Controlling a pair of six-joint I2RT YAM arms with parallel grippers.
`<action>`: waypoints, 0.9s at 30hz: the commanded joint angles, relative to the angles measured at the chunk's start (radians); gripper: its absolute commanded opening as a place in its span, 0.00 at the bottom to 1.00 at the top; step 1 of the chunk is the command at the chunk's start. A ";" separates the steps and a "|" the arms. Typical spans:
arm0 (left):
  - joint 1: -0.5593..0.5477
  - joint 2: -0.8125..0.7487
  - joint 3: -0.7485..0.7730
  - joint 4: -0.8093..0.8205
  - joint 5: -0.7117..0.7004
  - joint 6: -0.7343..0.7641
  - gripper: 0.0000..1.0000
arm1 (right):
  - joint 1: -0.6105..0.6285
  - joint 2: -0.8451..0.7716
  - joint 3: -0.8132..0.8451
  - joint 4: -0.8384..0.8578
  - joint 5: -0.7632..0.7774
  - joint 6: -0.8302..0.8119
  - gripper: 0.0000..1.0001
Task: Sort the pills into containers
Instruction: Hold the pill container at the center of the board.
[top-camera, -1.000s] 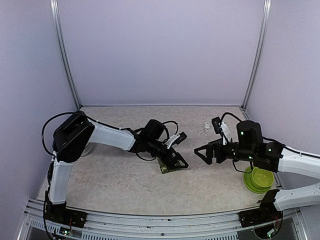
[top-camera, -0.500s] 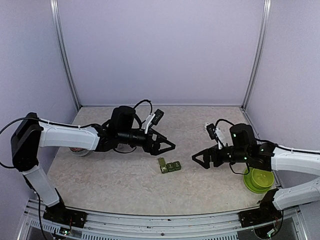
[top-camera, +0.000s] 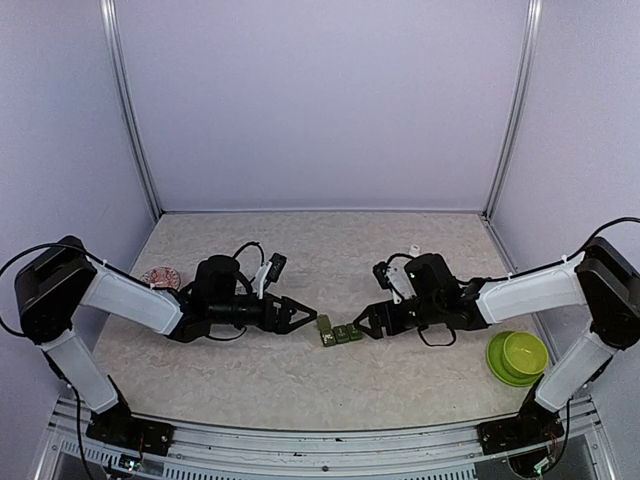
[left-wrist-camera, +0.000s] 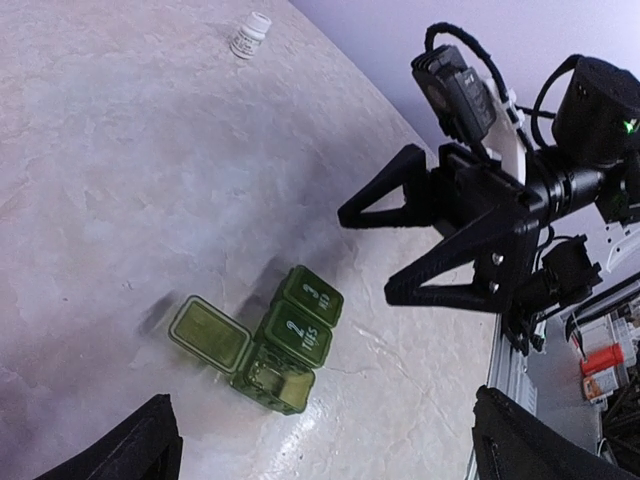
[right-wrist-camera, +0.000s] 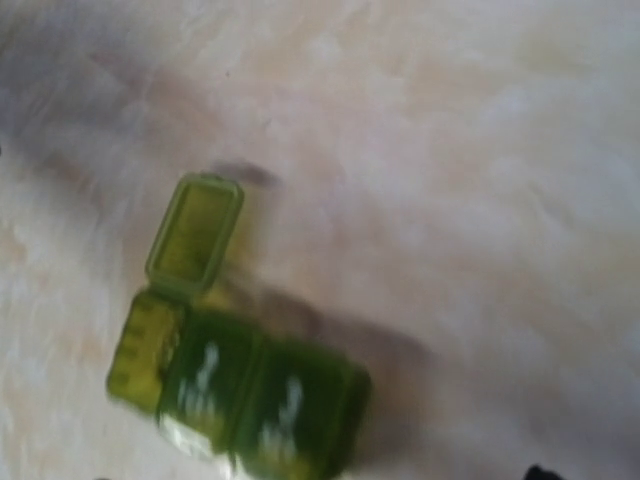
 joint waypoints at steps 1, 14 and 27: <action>0.021 0.066 -0.021 0.181 -0.014 -0.053 0.99 | 0.030 0.111 0.071 0.094 0.031 0.030 0.85; 0.023 0.215 0.037 0.257 0.009 -0.085 0.99 | 0.052 0.239 0.117 0.141 0.027 0.065 0.67; 0.006 0.273 0.073 0.292 0.015 -0.107 0.99 | 0.052 0.229 0.099 0.142 0.028 0.069 0.51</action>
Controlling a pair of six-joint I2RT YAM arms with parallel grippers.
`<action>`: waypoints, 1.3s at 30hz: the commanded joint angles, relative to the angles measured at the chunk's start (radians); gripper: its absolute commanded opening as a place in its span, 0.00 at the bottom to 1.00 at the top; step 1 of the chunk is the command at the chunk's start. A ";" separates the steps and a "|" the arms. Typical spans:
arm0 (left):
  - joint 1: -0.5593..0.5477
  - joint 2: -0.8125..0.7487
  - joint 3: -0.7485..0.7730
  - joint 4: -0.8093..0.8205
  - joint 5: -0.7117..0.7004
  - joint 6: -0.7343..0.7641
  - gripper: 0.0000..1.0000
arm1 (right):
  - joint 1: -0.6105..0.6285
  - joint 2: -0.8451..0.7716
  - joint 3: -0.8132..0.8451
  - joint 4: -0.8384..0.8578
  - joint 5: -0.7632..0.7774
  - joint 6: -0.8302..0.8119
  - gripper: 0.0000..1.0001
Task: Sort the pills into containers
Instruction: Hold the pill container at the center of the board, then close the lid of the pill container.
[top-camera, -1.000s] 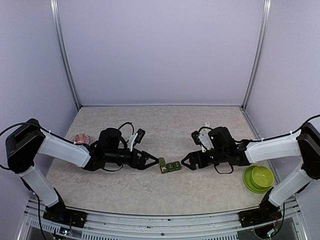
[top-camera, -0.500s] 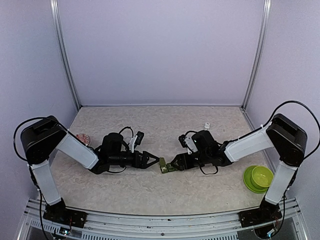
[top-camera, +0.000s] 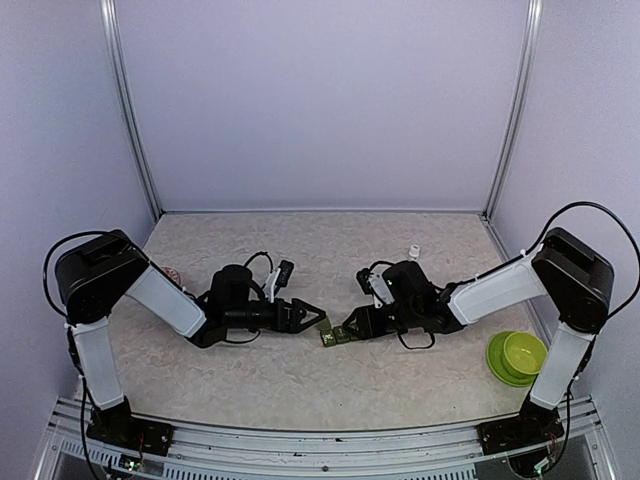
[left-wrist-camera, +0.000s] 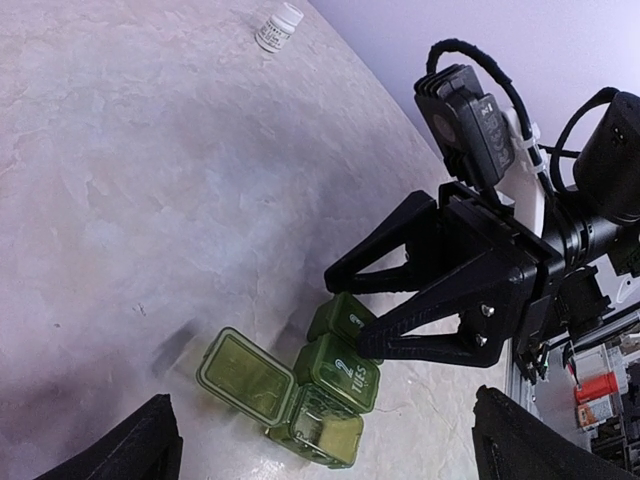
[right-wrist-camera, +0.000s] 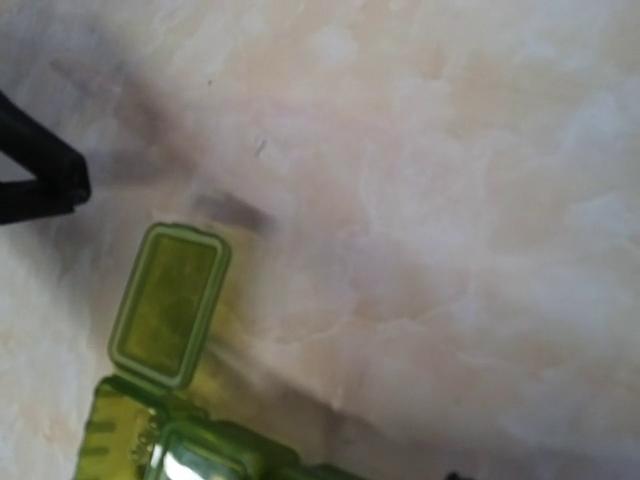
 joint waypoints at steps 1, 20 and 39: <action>-0.010 0.022 0.023 0.034 0.010 -0.004 0.99 | 0.009 0.002 0.003 0.020 0.009 0.003 0.51; -0.019 0.050 0.044 0.019 -0.017 -0.011 0.99 | 0.020 0.021 -0.006 0.018 0.029 0.007 0.41; -0.022 0.065 0.058 -0.001 -0.025 -0.001 0.99 | 0.028 0.035 -0.013 0.027 0.030 0.015 0.29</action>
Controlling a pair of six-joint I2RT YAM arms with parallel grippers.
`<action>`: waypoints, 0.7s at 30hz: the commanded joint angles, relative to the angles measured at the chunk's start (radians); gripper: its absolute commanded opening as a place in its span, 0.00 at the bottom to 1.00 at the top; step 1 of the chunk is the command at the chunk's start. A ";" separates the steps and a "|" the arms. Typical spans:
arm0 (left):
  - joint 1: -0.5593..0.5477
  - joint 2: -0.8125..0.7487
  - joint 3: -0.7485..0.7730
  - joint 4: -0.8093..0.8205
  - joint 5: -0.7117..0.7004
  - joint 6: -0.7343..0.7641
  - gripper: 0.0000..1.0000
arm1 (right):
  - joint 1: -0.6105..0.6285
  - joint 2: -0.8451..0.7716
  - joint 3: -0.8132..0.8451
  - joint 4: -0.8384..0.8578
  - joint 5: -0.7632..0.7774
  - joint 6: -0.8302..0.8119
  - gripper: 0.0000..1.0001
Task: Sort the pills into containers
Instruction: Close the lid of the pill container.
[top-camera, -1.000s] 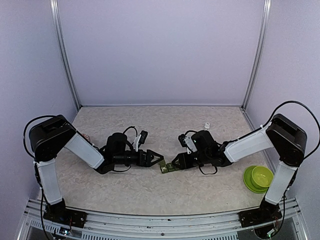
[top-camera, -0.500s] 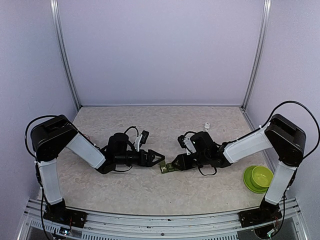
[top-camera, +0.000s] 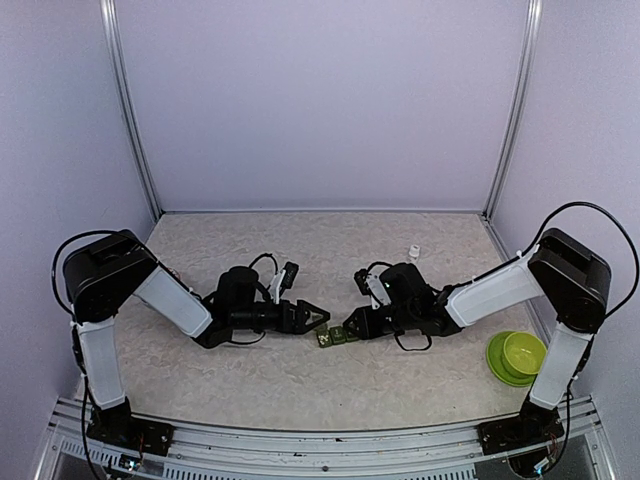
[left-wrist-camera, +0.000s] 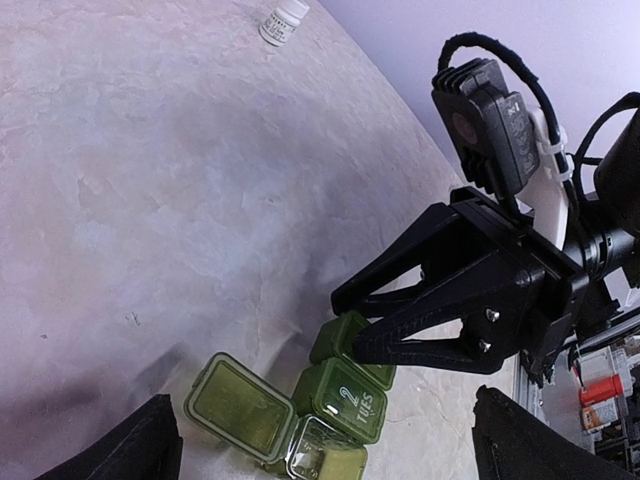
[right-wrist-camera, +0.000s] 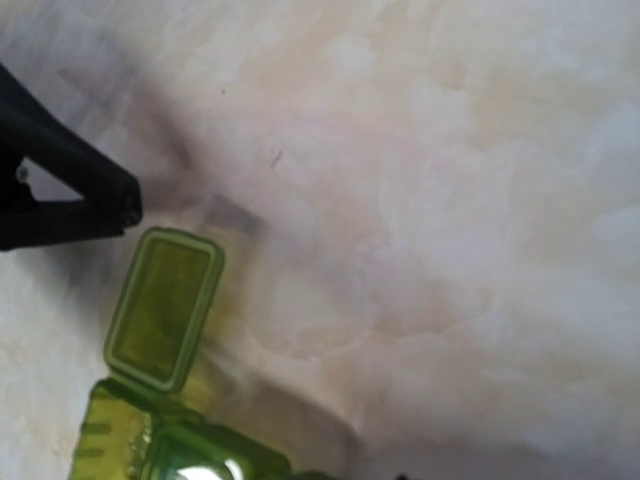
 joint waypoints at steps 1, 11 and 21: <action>-0.004 0.021 0.024 -0.008 -0.010 0.003 0.99 | 0.010 0.020 -0.012 -0.008 0.010 -0.001 0.29; 0.001 0.065 0.057 -0.040 -0.005 0.002 0.99 | 0.010 0.030 -0.005 -0.014 0.010 -0.001 0.33; 0.008 0.117 0.069 0.023 0.080 -0.031 0.99 | 0.011 0.029 0.000 -0.022 0.010 -0.001 0.33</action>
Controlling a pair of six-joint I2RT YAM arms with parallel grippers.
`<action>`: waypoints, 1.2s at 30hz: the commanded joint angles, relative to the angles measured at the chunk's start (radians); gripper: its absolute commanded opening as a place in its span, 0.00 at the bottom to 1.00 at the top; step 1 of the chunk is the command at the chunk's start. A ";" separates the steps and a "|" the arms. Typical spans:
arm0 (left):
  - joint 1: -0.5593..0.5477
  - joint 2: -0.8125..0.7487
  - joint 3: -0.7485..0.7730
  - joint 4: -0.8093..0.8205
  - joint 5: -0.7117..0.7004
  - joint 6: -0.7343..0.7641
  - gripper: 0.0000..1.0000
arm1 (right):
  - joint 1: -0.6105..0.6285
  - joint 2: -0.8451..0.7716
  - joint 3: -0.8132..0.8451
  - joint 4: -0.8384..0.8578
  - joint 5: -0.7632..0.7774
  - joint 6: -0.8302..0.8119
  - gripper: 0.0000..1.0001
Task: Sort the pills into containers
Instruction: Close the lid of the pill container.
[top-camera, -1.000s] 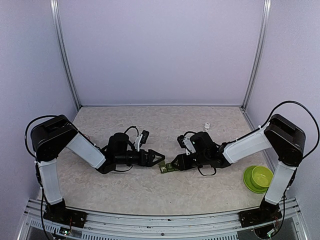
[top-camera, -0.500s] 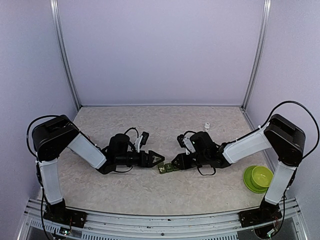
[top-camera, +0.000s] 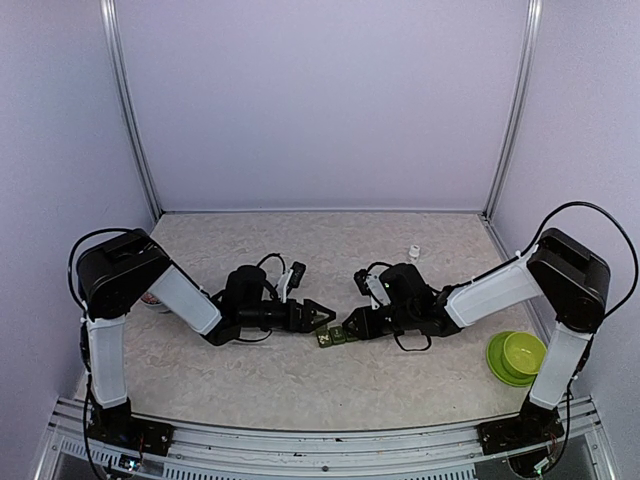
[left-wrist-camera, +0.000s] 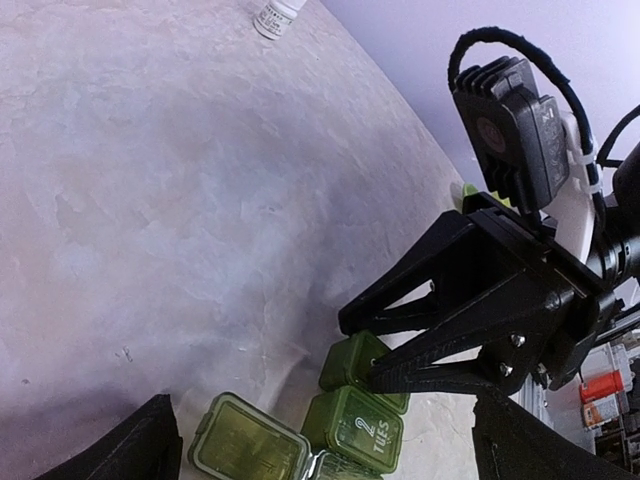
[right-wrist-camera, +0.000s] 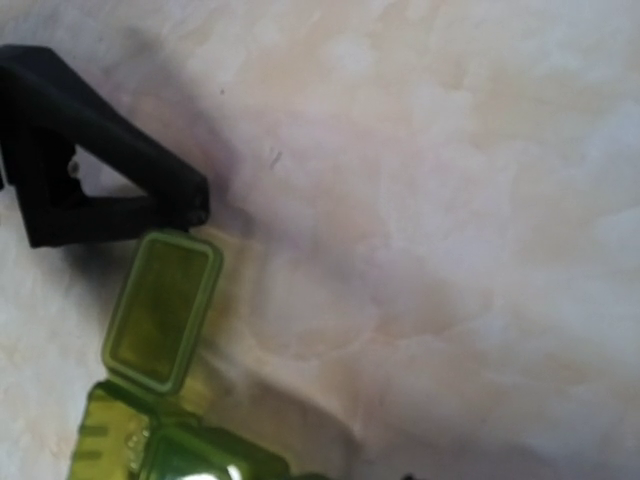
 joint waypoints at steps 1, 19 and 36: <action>0.009 0.035 -0.006 0.035 0.076 -0.032 0.99 | 0.009 0.023 0.000 -0.029 0.009 -0.001 0.33; 0.007 -0.047 -0.046 0.088 0.169 -0.048 0.99 | 0.010 0.022 0.003 -0.045 0.023 0.000 0.33; -0.048 -0.141 -0.071 0.004 0.140 -0.004 0.99 | 0.021 0.027 0.021 -0.074 0.042 -0.005 0.33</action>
